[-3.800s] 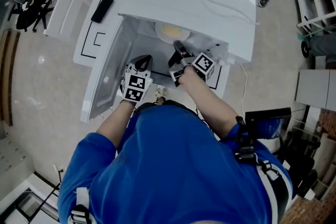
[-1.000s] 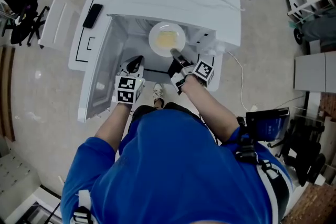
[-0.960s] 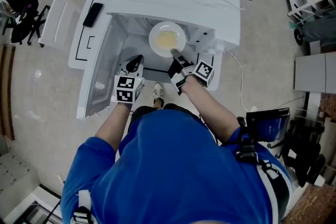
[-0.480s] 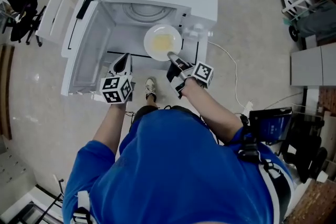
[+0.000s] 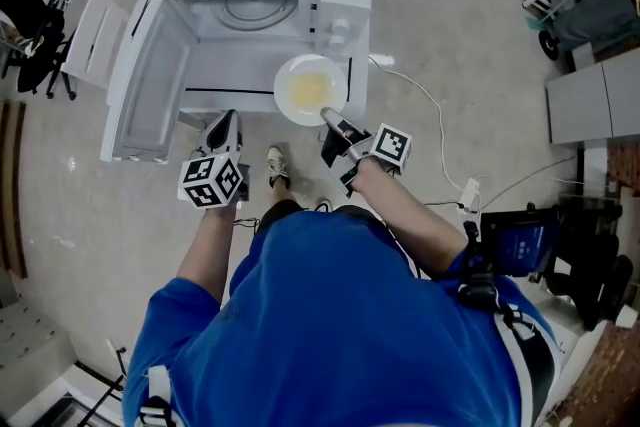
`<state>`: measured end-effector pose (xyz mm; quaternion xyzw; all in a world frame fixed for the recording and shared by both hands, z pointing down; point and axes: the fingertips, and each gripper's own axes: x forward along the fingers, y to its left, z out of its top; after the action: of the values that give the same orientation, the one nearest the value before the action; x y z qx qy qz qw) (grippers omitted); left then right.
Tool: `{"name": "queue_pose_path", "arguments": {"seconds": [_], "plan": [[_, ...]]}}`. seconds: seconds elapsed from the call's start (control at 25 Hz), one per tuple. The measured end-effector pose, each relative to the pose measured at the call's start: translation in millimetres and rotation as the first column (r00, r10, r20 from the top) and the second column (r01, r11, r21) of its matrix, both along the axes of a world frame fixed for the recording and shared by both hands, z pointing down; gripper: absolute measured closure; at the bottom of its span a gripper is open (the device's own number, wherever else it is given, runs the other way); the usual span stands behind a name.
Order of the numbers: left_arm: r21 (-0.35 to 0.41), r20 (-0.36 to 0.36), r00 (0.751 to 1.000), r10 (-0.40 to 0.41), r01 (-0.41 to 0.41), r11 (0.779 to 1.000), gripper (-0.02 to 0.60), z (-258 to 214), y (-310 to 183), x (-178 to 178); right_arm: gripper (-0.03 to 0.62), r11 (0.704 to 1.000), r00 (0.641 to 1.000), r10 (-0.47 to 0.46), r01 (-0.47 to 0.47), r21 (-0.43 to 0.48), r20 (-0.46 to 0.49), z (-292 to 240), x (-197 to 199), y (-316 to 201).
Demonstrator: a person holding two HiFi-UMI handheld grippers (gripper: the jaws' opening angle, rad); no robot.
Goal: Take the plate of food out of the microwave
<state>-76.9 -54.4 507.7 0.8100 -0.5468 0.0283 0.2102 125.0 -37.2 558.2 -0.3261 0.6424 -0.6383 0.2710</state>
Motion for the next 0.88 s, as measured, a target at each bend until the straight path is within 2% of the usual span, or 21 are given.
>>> {"name": "queue_pose_path", "arguments": {"seconds": [0.32,0.88], "plan": [[-0.007,-0.018,1.0,-0.007,0.007,1.0,0.572,-6.9,41.0,7.4,0.579,1.0,1.0,0.023,-0.023,0.007,0.018,-7.4,19.4,43.5],[0.009,-0.048,0.996,0.077,-0.077,0.997,0.572,-21.5,46.2,4.5,0.579,0.992,0.991,0.121,-0.122,0.021,0.051,-25.3,13.6,76.0]]}}
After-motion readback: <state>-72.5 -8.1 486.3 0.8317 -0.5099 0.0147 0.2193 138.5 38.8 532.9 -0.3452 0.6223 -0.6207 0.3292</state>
